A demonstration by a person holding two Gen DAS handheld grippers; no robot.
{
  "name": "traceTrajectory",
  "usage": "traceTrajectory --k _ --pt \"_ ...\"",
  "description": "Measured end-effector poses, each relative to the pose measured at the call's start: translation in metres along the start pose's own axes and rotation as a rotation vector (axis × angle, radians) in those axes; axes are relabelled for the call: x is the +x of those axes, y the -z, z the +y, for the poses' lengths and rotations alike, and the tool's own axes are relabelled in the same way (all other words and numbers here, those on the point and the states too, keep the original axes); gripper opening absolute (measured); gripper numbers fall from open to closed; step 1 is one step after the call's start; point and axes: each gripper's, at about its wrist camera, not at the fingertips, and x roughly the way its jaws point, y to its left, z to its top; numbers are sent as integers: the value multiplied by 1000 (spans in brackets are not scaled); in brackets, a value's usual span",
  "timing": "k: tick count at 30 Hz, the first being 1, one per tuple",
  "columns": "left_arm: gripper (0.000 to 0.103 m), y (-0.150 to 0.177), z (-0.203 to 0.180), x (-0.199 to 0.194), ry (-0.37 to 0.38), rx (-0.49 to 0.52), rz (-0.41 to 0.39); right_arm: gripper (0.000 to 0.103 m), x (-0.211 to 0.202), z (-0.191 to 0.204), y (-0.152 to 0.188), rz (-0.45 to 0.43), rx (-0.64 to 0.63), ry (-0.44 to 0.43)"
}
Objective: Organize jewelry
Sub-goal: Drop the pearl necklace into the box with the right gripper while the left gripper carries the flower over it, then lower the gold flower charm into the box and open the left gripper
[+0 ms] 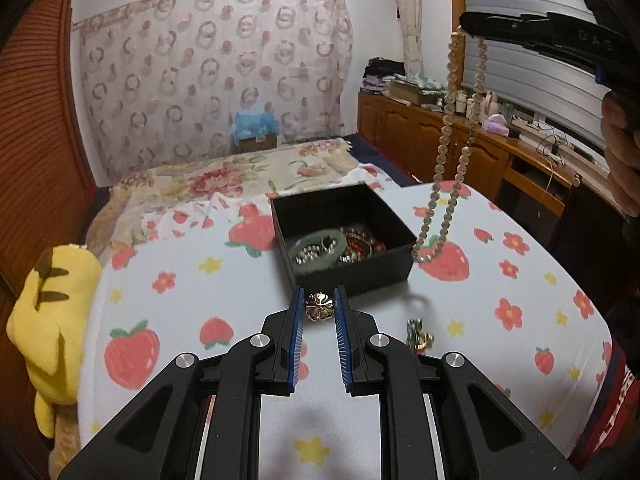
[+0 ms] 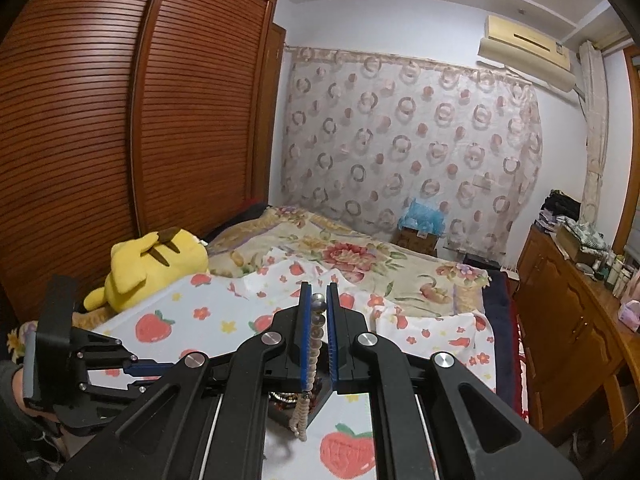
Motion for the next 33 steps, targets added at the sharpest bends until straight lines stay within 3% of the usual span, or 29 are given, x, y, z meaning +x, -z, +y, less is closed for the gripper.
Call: traceTrajectory --k 11,18,33 --pt "14 -33 -1 9 -10 41 -14 8 15 -5 -23 21 -33 18" --pt "14 -38 0 29 0 47 9 8 27 -5 -29 9 -45 2" --pt "14 -52 8 84 17 31 66 8 119 -5 75 238 26 -128"
